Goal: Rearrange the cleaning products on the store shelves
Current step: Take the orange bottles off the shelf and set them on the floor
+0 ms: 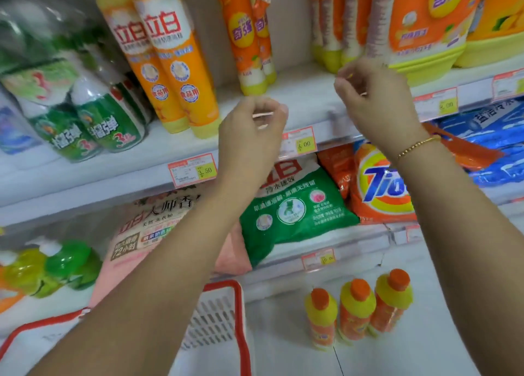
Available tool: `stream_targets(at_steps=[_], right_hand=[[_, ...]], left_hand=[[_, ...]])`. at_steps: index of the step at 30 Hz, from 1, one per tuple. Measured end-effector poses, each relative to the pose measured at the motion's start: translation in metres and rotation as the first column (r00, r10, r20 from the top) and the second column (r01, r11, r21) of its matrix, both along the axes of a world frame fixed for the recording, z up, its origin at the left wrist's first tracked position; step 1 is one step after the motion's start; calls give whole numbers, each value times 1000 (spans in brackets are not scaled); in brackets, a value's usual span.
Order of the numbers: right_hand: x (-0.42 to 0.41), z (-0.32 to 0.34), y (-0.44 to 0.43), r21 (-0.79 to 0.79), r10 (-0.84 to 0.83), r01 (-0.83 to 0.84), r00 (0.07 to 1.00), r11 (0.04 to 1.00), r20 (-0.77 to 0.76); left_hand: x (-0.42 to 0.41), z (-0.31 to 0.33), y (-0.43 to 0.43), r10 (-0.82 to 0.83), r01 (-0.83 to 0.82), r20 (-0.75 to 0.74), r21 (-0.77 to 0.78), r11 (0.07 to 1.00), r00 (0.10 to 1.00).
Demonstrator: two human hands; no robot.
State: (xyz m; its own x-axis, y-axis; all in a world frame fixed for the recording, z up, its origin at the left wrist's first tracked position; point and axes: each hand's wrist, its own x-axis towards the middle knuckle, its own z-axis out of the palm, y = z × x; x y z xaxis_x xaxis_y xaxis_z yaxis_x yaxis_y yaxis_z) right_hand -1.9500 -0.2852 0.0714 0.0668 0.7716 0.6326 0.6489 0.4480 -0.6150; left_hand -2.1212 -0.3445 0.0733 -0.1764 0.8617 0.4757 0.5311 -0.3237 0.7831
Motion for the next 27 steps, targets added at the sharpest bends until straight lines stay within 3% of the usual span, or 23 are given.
stream_targets(at_steps=[3, 5, 8, 11, 16, 21, 24, 27], right_hand=[[-10, -7, 33, -9, -191, 203, 937, 979, 294], [-23, -14, 42, 61, -275, 273, 878, 960, 391], [-35, -25, 51, 68, -311, 306, 893, 950, 324], [-37, -32, 54, 137, -359, 333, 889, 933, 284], [-37, -33, 54, 144, -373, 345, 882, 927, 288], [-33, -28, 43, 53, -142, 140, 989, 989, 46], [-34, -22, 22, 46, 15, -11, 996, 999, -91], [-35, -14, 3, 58, 59, -52, 991, 997, -123]], left_hand=[[-12, 19, 67, 99, -100, 17, 38, 994, 995], [-19, 29, 108, 184, -184, -6, 22, 983, 983], [-24, 36, 159, 252, -256, -60, -81, 963, 966], [-24, 44, 190, 245, -232, 57, -173, 957, 968], [-23, 56, 221, 246, -224, 137, -156, 962, 960], [-20, 56, 205, 187, -169, 201, -103, 980, 962], [-20, 51, 167, 71, -66, 210, -29, 997, 975], [-17, 44, 114, -41, 26, 149, 101, 995, 988]])
